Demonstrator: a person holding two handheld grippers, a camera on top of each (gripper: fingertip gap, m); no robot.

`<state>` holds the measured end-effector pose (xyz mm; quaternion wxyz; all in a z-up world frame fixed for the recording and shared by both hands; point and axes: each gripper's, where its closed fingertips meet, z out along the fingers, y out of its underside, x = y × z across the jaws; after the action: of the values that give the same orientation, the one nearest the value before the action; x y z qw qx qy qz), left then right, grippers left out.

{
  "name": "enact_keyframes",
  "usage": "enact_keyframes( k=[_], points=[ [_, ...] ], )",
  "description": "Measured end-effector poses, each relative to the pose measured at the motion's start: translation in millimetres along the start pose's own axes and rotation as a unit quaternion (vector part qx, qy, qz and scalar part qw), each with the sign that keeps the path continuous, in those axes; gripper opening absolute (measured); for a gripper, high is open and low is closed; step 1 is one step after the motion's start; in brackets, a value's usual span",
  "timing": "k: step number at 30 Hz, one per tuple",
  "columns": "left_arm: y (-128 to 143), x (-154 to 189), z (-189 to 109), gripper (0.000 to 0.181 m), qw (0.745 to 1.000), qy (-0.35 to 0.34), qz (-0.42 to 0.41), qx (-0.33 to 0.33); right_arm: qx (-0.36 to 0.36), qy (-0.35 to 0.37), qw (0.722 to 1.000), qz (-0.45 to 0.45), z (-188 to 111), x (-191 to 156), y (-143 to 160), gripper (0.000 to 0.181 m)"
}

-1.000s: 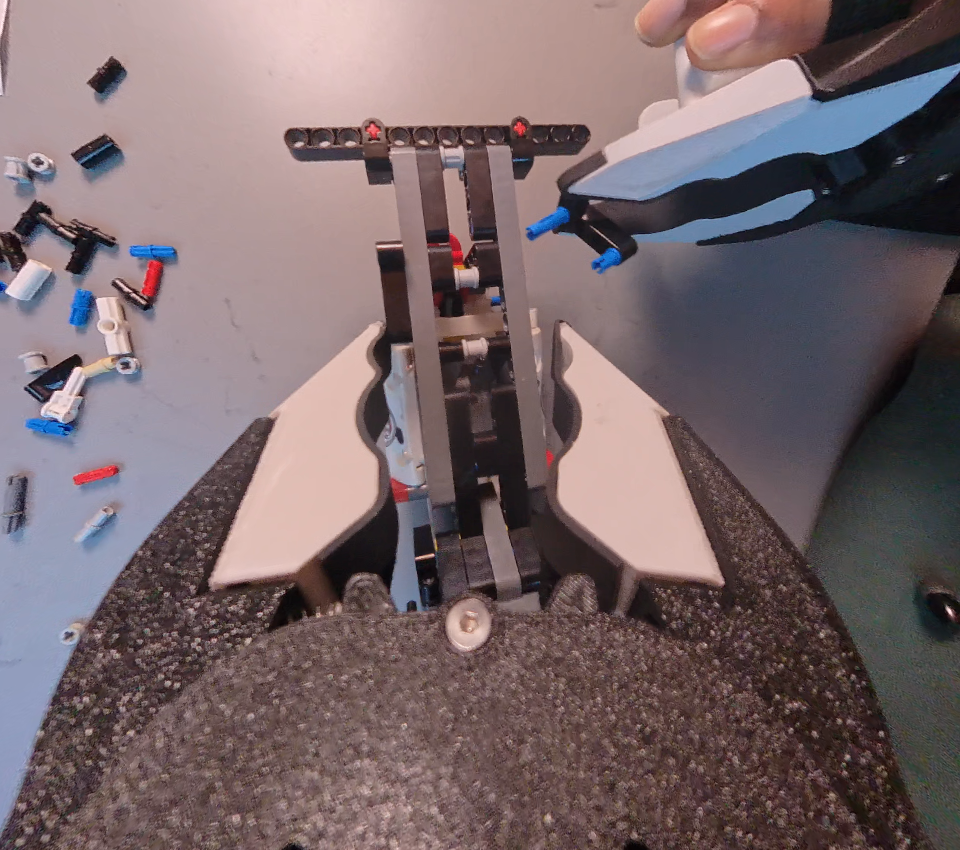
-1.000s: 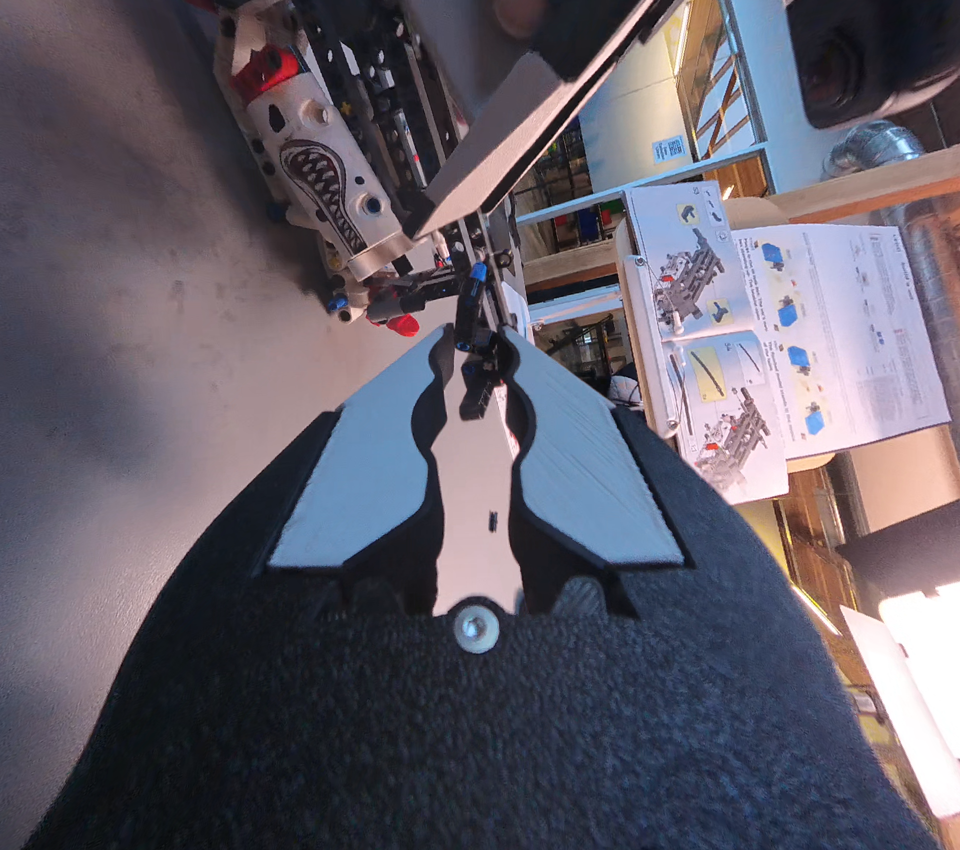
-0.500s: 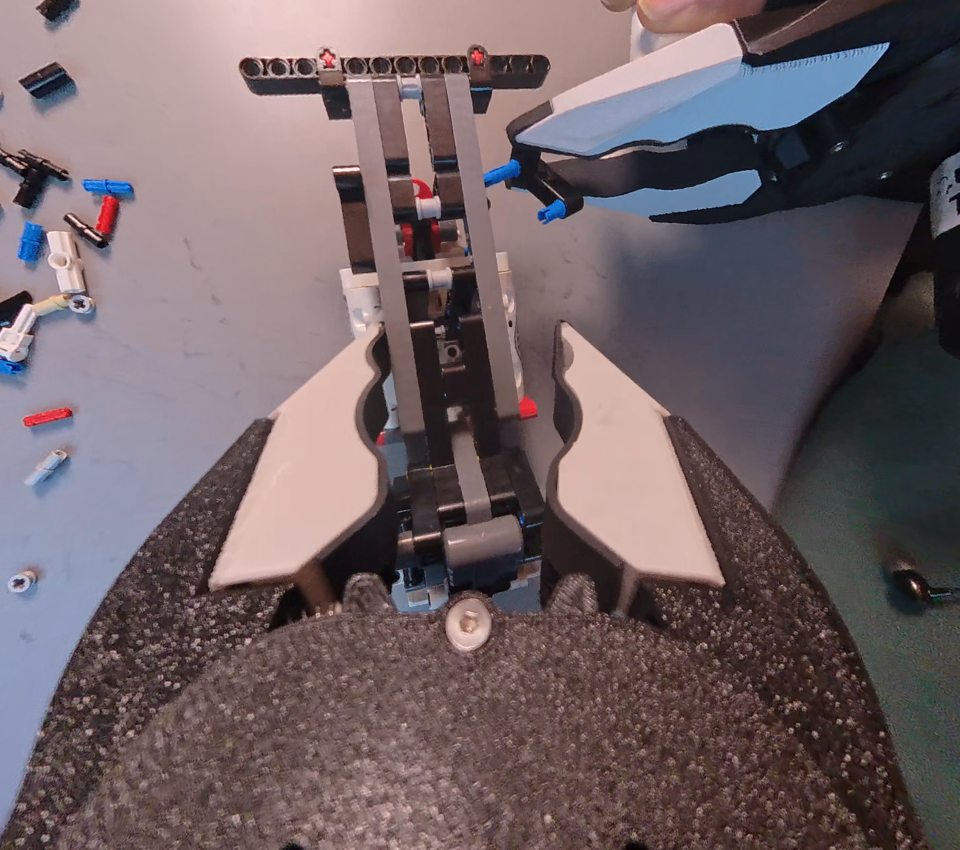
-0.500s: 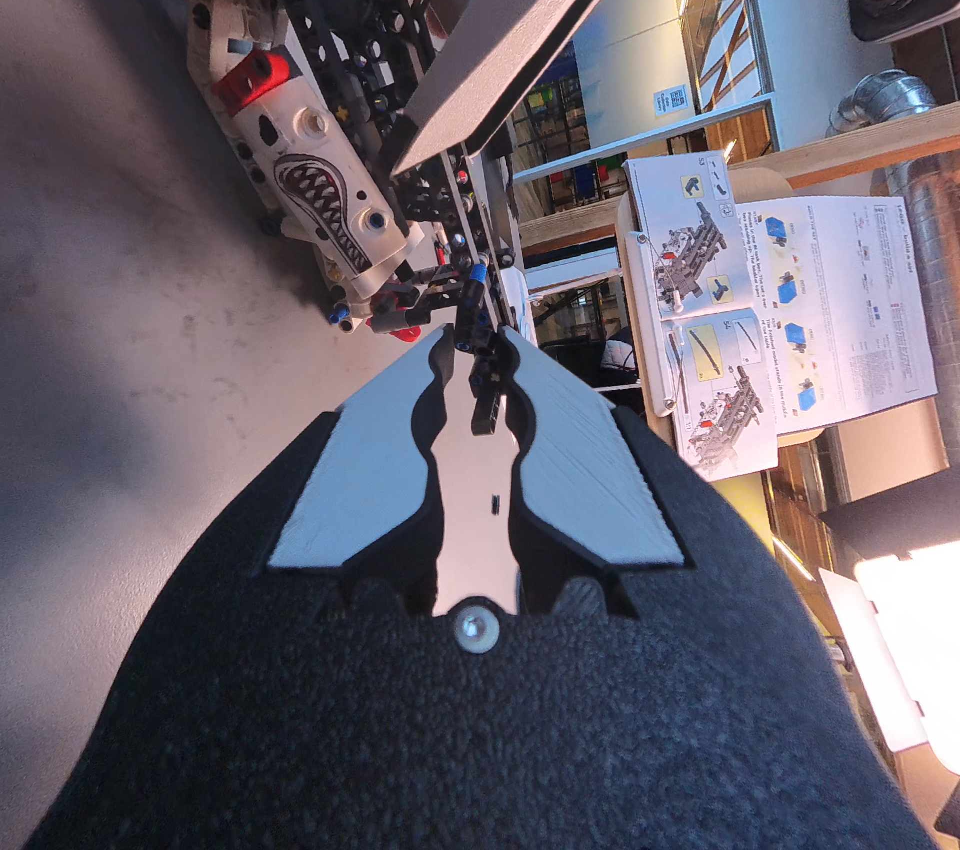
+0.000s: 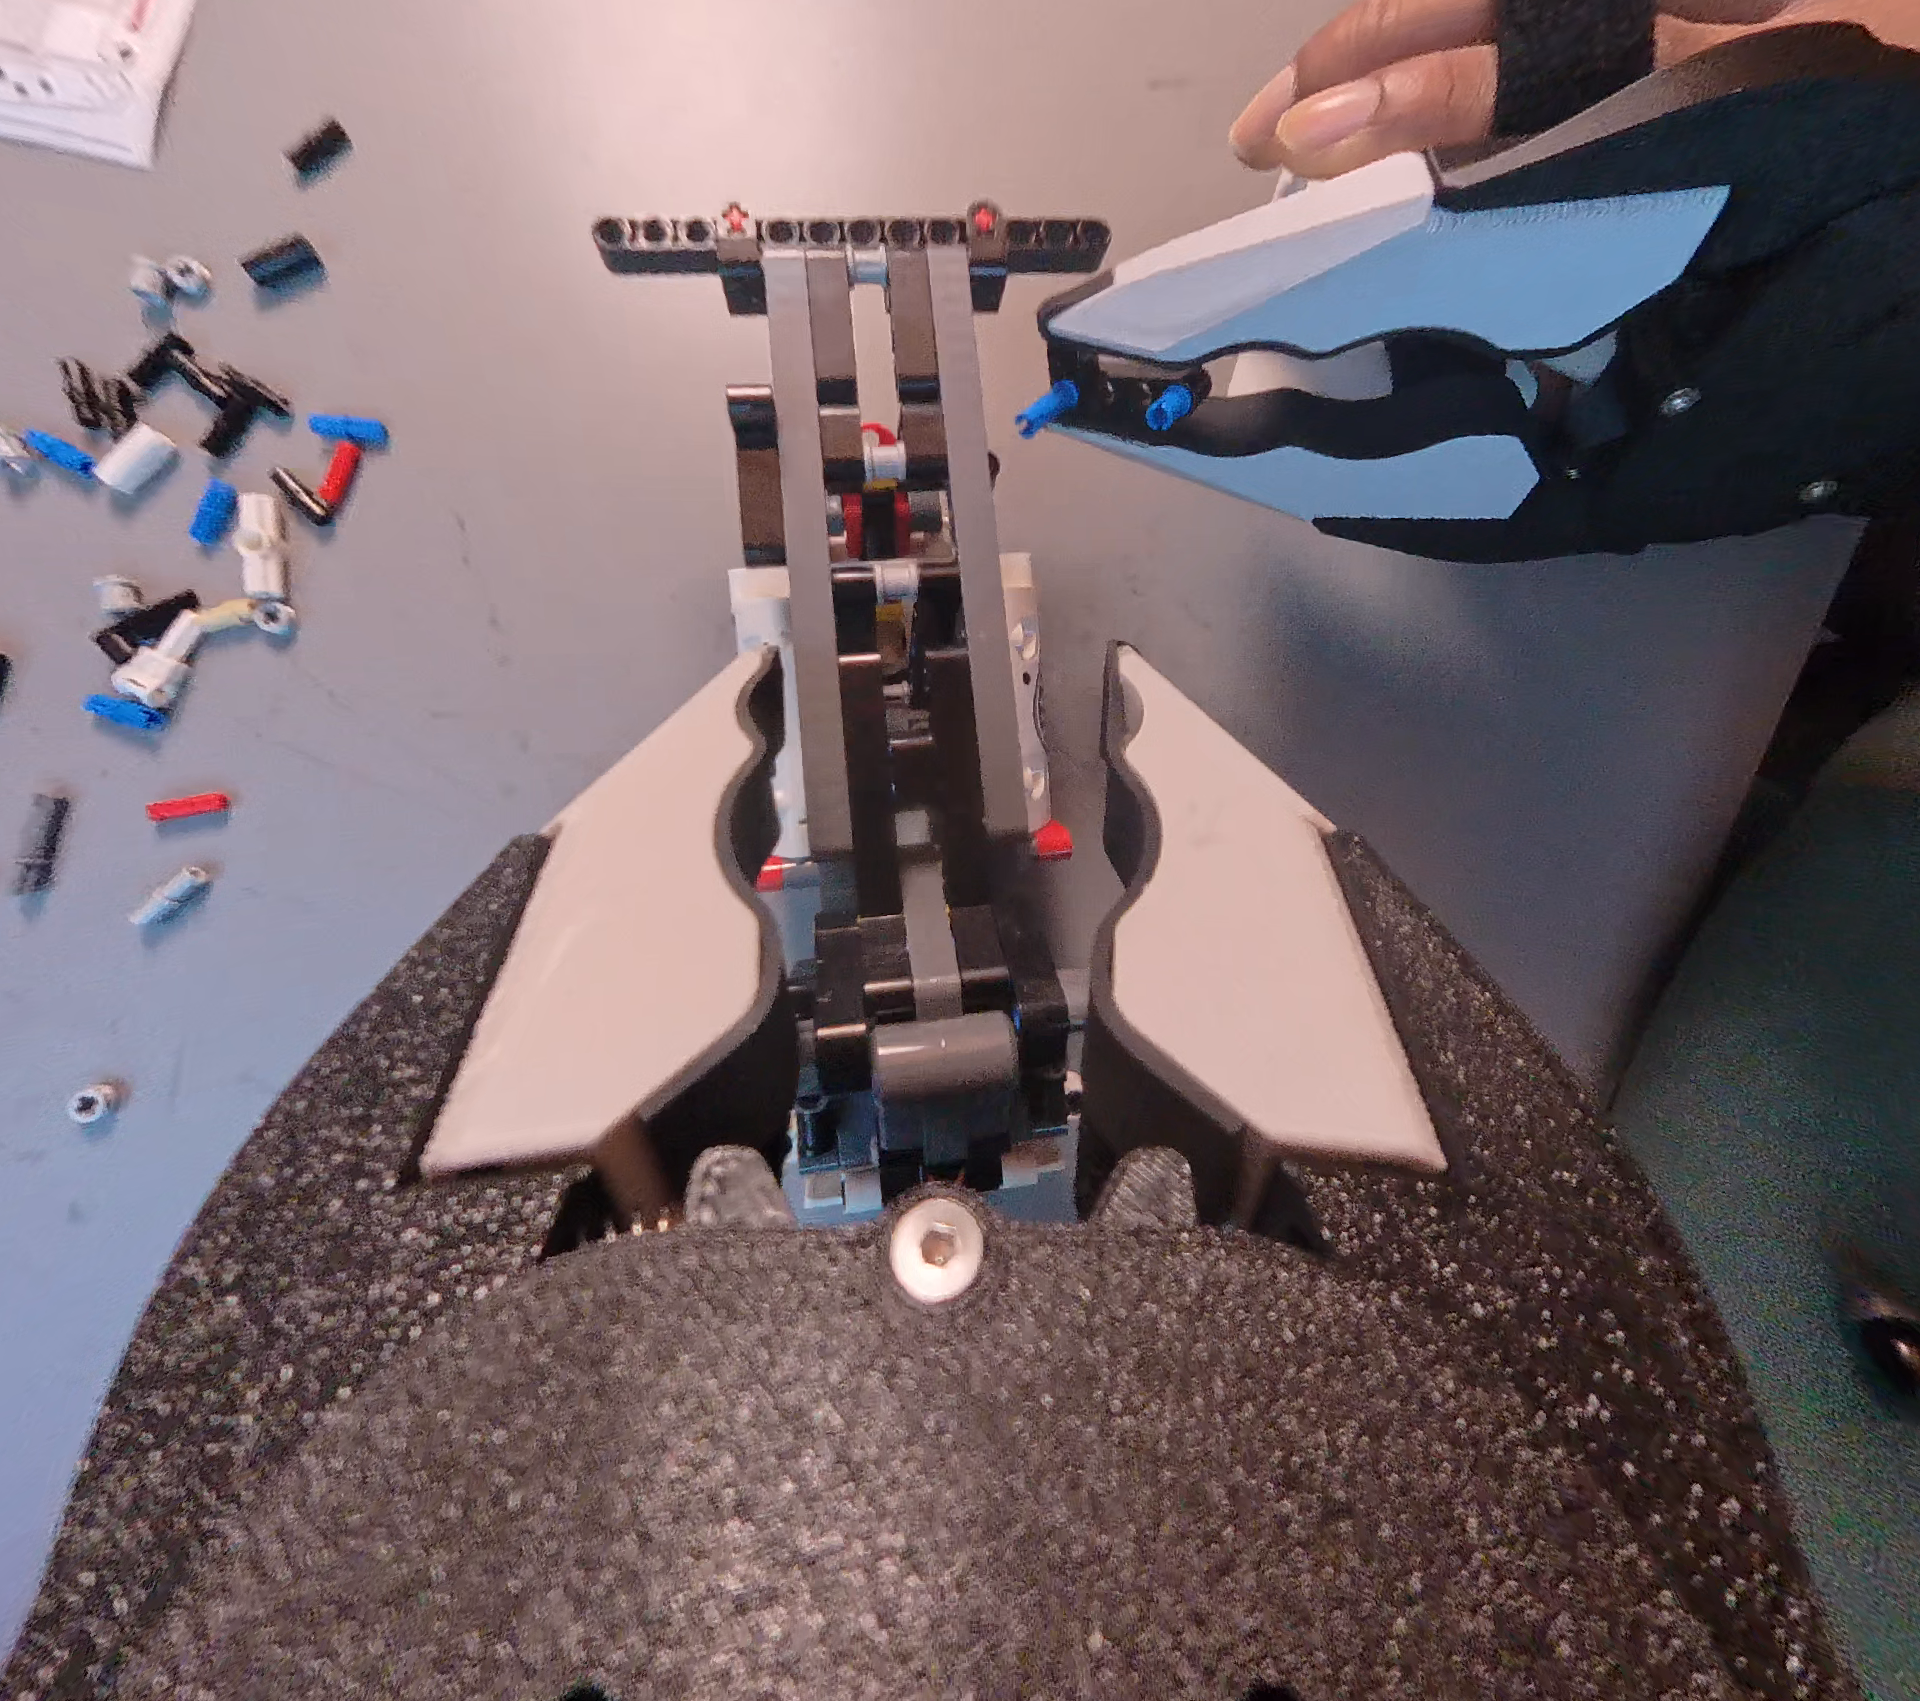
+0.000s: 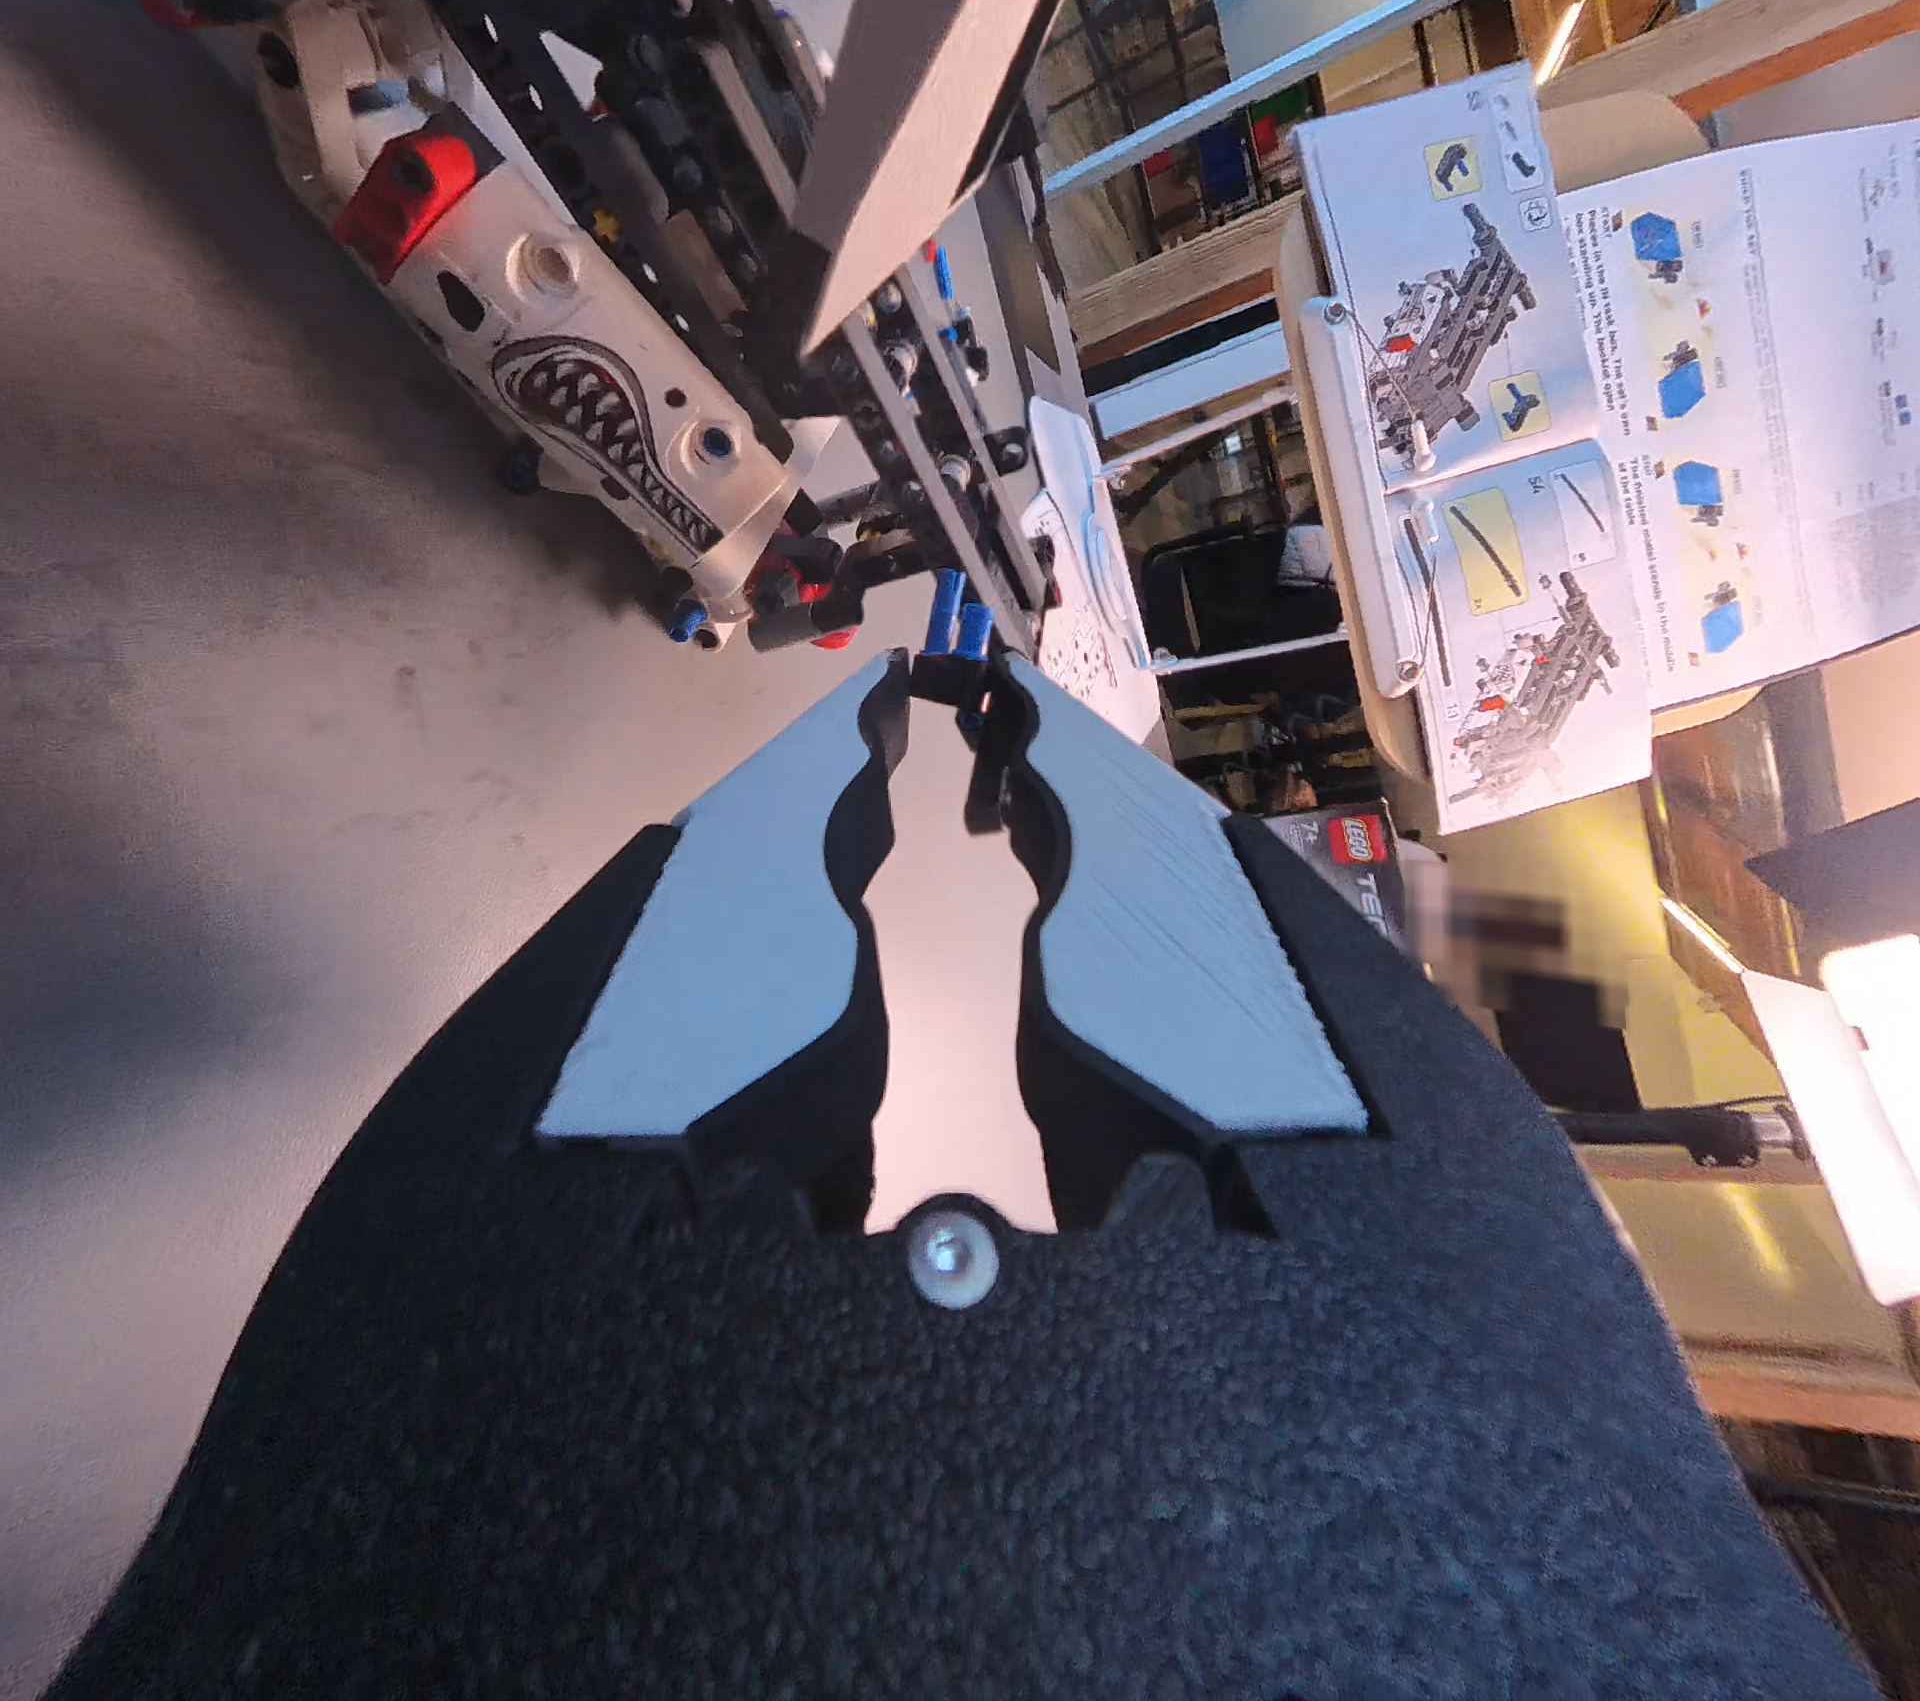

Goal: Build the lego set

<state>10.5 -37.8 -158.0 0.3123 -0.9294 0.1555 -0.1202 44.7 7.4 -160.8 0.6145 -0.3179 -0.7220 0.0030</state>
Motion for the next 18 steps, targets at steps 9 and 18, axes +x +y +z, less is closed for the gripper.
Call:
enact_keyframes(
  k=[9,18],
  points=[
    [-23.2,70.6,-37.2,0.020,0.975,0.169,0.074,0.121,0.183,-0.012,0.980,0.072,-53.4,22.8,-74.0,0.014],
    [-28.4,87.6,-54.7,0.004,0.947,0.275,0.031,0.163,0.225,-0.044,0.970,0.083,-68.5,22.9,-84.9,0.015]
  ],
)
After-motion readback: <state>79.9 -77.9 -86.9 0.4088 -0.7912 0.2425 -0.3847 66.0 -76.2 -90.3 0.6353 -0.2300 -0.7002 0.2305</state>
